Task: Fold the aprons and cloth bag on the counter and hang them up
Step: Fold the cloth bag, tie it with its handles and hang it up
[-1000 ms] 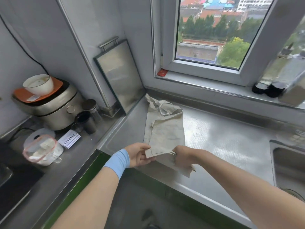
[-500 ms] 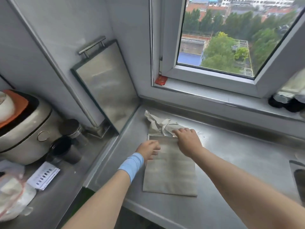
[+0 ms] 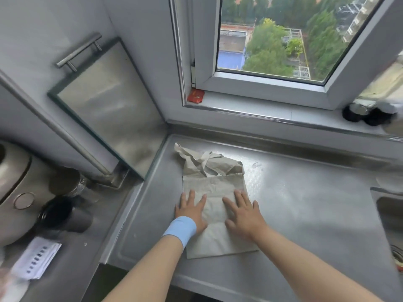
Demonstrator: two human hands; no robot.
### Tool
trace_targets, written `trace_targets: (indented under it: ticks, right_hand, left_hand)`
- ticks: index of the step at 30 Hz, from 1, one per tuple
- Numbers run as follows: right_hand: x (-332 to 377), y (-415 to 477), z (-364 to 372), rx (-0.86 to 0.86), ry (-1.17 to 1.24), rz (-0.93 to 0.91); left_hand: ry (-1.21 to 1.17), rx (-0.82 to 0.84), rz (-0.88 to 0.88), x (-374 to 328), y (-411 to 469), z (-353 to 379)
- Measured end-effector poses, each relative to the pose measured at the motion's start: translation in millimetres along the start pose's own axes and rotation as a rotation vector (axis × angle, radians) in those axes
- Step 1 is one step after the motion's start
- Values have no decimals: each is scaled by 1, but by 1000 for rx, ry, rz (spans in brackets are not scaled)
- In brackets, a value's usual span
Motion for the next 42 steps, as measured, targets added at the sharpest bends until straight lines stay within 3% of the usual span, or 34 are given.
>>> trace_targets:
  ticks: [10, 13, 16, 19, 23, 30, 32, 34, 37, 40, 42]
  right_hand:
    - [1, -44, -12, -12, 68, -59]
    - [1, -40, -29, -162, 125, -53]
    - [6, -29, -46, -306, 103, -99]
    - [6, -5, -60, -359, -83, -191]
    - [5, 29, -69, -245, -316, -220]
    - [-15, 77, -68, -177, -335, -295]
    - [-17, 80, -79, -235, -190, -305]
    - [-20, 86, -89, -301, 205, -160]
    - [-27, 97, -101, -290, 670, 67]
    - [-36, 104, -113, -228, 810, 228]
    - [-40, 106, -120, -192, 834, 282]
  left_hand:
    - [-29, 68, 35, 0, -48, -3]
    - [-40, 98, 30, -2, -51, -13]
    - [-73, -7, 71, -6, -42, -28]
    - [-119, -175, 164, -8, -27, -47]
    - [36, -208, 311, -6, -3, -69]
    - [203, -35, 347, -4, 47, -90]
    - [227, 2, 299, -4, 52, -100]
    - [211, -10, 277, -3, 62, -109]
    - [-55, -183, 257, -1, 69, -128]
    - [-408, -403, 193, 0, 75, -152]
    - [-478, -484, 154, 2, 77, -165]
Point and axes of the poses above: each hand's wrist, its own y-axis towards the middle knuckle, its own z-axis out of the palm, x = y × z, the point moved 1 cm from there along y, towards the middle knuckle, and after that the axes turned 8 degrees about x, right-handed, at the moved point
